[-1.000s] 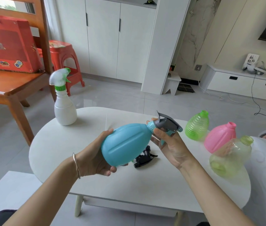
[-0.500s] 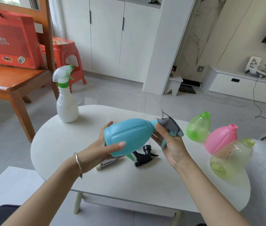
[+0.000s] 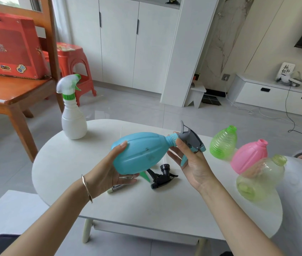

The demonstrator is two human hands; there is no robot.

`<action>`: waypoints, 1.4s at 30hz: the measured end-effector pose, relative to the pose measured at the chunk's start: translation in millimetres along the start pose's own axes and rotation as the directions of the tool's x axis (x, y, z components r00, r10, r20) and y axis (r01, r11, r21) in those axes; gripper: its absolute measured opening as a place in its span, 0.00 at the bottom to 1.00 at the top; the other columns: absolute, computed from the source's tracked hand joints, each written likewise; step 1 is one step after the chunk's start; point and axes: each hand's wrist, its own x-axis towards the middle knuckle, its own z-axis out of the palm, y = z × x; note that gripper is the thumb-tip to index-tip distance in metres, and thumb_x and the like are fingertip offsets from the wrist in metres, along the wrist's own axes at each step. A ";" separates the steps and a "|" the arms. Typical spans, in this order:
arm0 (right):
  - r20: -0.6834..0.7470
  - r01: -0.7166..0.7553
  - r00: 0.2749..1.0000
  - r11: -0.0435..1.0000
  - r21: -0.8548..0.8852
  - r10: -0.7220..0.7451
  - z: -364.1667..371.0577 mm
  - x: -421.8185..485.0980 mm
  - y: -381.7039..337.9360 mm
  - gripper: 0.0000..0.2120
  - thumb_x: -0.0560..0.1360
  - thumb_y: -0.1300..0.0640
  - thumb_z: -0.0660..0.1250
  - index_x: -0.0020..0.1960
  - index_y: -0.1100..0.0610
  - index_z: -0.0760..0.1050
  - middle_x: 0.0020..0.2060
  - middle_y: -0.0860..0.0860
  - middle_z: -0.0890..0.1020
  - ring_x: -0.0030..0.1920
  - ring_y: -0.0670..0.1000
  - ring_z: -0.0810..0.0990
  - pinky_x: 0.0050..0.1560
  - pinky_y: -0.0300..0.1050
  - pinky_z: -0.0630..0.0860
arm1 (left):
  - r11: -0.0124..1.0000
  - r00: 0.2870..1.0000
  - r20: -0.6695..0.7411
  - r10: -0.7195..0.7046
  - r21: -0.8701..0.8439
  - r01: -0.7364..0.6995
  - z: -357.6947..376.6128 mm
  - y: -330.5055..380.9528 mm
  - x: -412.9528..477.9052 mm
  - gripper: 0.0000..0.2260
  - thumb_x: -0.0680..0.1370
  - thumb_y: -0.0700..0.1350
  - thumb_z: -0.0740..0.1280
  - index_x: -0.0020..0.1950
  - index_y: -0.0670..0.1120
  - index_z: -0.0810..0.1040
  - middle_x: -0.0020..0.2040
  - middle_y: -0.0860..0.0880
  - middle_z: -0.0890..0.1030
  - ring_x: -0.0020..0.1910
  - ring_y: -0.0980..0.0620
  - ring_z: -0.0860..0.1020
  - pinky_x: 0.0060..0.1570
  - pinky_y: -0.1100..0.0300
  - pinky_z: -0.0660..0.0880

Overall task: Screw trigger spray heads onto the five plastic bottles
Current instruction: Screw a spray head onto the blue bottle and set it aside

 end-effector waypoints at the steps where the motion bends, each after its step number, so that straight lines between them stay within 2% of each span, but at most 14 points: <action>1: 0.007 -0.004 1.000 1.000 -0.004 0.004 0.3 -0.2 0.7 0.12 0.67 0.56 0.71 0.50 0.52 0.81 0.49 0.50 0.85 0.51 0.49 0.83 0.51 0.42 0.79 | 1.000 1.000 0.010 0.000 0.013 0.000 -0.1 -0.2 -0.4 0.22 0.62 0.64 0.70 0.51 0.55 0.83 0.47 0.42 0.83 0.41 0.44 0.79 0.37 0.53 0.83; 6: 0.009 0.007 1.000 1.000 0.006 -0.007 -1.1 0.0 0.0 0.11 0.67 0.56 0.71 0.49 0.51 0.82 0.52 0.51 0.84 0.55 0.50 0.82 0.52 0.43 0.79 | 0.993 0.999 0.042 0.022 0.117 -0.027 -2.0 -2.8 -1.8 0.27 0.57 0.68 0.74 0.51 0.56 0.84 0.47 0.42 0.83 0.41 0.47 0.81 0.38 0.54 0.81; 10: 0.034 0.001 0.999 0.999 -0.036 0.000 -0.7 0.1 0.4 0.14 0.66 0.56 0.72 0.51 0.52 0.81 0.54 0.52 0.82 0.57 0.50 0.80 0.53 0.42 0.78 | 0.999 0.999 0.022 0.041 0.018 -0.041 -2.6 -5.7 0.1 0.24 0.63 0.64 0.71 0.53 0.53 0.83 0.47 0.41 0.84 0.40 0.45 0.81 0.38 0.54 0.82; 14: 0.027 0.009 1.000 0.999 -0.048 -0.008 -0.5 -0.6 2.5 0.14 0.64 0.52 0.73 0.49 0.54 0.80 0.49 0.49 0.84 0.53 0.49 0.83 0.51 0.40 0.78 | 0.992 0.998 0.034 0.054 0.115 -0.058 2.7 -5.6 -2.1 0.26 0.63 0.63 0.70 0.57 0.52 0.80 0.46 0.42 0.82 0.37 0.48 0.80 0.35 0.56 0.81; 19: -0.047 0.010 0.999 1.000 -0.024 -0.011 -2.1 -0.1 5.4 0.11 0.65 0.54 0.72 0.47 0.53 0.81 0.46 0.49 0.85 0.50 0.48 0.84 0.49 0.40 0.79 | 0.931 0.985 0.066 0.160 0.321 -0.173 -1.3 -10.9 0.2 0.50 0.58 0.64 0.77 0.74 0.57 0.57 0.68 0.49 0.74 0.61 0.50 0.78 0.57 0.54 0.78; 22: -0.064 0.005 0.998 1.000 0.014 -0.004 -2.1 0.7 5.0 0.12 0.65 0.55 0.72 0.49 0.54 0.81 0.47 0.50 0.85 0.52 0.48 0.83 0.51 0.40 0.79 | 0.980 0.995 0.083 0.050 0.190 -0.065 4.8 -4.8 -2.3 0.33 0.64 0.74 0.63 0.67 0.74 0.59 0.68 0.51 0.72 0.56 0.43 0.81 0.49 0.51 0.81; 23: -0.073 0.005 0.997 1.000 0.025 -0.003 -2.6 1.2 4.3 0.12 0.65 0.55 0.72 0.48 0.54 0.81 0.47 0.50 0.85 0.51 0.48 0.83 0.51 0.40 0.79 | 0.979 0.996 0.064 0.055 0.194 -0.066 5.1 -4.7 -1.8 0.31 0.67 0.71 0.61 0.68 0.74 0.56 0.68 0.51 0.72 0.54 0.43 0.82 0.46 0.52 0.81; 25: -0.092 0.008 0.996 0.999 0.049 -0.003 -3.5 1.9 3.4 0.09 0.66 0.56 0.72 0.46 0.52 0.81 0.46 0.48 0.85 0.50 0.47 0.83 0.52 0.40 0.79 | 0.965 0.989 0.013 0.145 0.217 -0.144 -0.6 -7.7 2.3 0.39 0.70 0.56 0.67 0.74 0.67 0.47 0.68 0.53 0.73 0.56 0.46 0.82 0.47 0.55 0.81; 27: -0.100 0.004 0.995 0.998 0.058 0.002 -2.7 1.8 4.3 0.08 0.66 0.56 0.71 0.45 0.51 0.81 0.45 0.47 0.85 0.49 0.46 0.83 0.52 0.39 0.79 | 0.957 0.976 0.027 0.218 0.192 -0.219 -3.7 -9.3 4.2 0.41 0.71 0.50 0.73 0.77 0.57 0.51 0.67 0.53 0.76 0.59 0.51 0.80 0.50 0.59 0.79; 29: -0.101 -0.023 0.995 0.998 0.053 0.028 -0.4 1.1 7.8 0.09 0.65 0.55 0.72 0.45 0.51 0.82 0.45 0.47 0.86 0.49 0.46 0.84 0.50 0.38 0.79 | 0.968 0.985 0.074 0.159 0.183 -0.170 -1.4 -8.3 2.2 0.32 0.69 0.63 0.70 0.71 0.58 0.66 0.65 0.51 0.78 0.60 0.51 0.79 0.52 0.58 0.79; 31: -0.103 -0.053 0.993 0.998 0.043 0.057 0.7 0.6 11.1 0.10 0.64 0.53 0.73 0.45 0.51 0.82 0.46 0.47 0.86 0.49 0.46 0.84 0.50 0.38 0.79 | 0.992 1.000 0.024 0.001 0.128 -0.004 1.5 -6.5 -0.2 0.27 0.68 0.72 0.58 0.62 0.63 0.74 0.62 0.48 0.80 0.56 0.46 0.81 0.45 0.54 0.81; 34: -0.101 -0.059 0.993 0.998 0.025 0.061 0.0 1.6 11.8 0.13 0.63 0.53 0.74 0.47 0.52 0.82 0.46 0.48 0.86 0.50 0.47 0.83 0.52 0.39 0.79 | 0.994 0.998 -0.058 -0.028 0.106 0.034 1.0 -9.7 2.9 0.23 0.73 0.68 0.52 0.59 0.61 0.76 0.56 0.43 0.83 0.47 0.43 0.83 0.37 0.51 0.82; 39: -0.106 -0.041 0.993 0.999 0.030 0.044 -0.3 2.3 9.7 0.10 0.64 0.53 0.73 0.46 0.51 0.81 0.45 0.47 0.86 0.49 0.46 0.84 0.54 0.41 0.78 | 0.973 0.985 -0.040 0.169 0.165 -0.161 -3.1 -9.1 3.5 0.29 0.72 0.61 0.68 0.68 0.49 0.71 0.64 0.46 0.79 0.59 0.46 0.77 0.56 0.53 0.74; 42: -0.106 -0.056 0.993 0.998 0.033 0.059 0.6 1.0 7.9 0.06 0.65 0.53 0.72 0.42 0.48 0.84 0.44 0.46 0.86 0.49 0.44 0.84 0.51 0.38 0.79 | 0.998 0.998 0.060 0.001 0.066 -0.005 -3.5 -6.9 2.6 0.34 0.69 0.73 0.52 0.70 0.58 0.68 0.67 0.49 0.76 0.61 0.44 0.78 0.55 0.49 0.77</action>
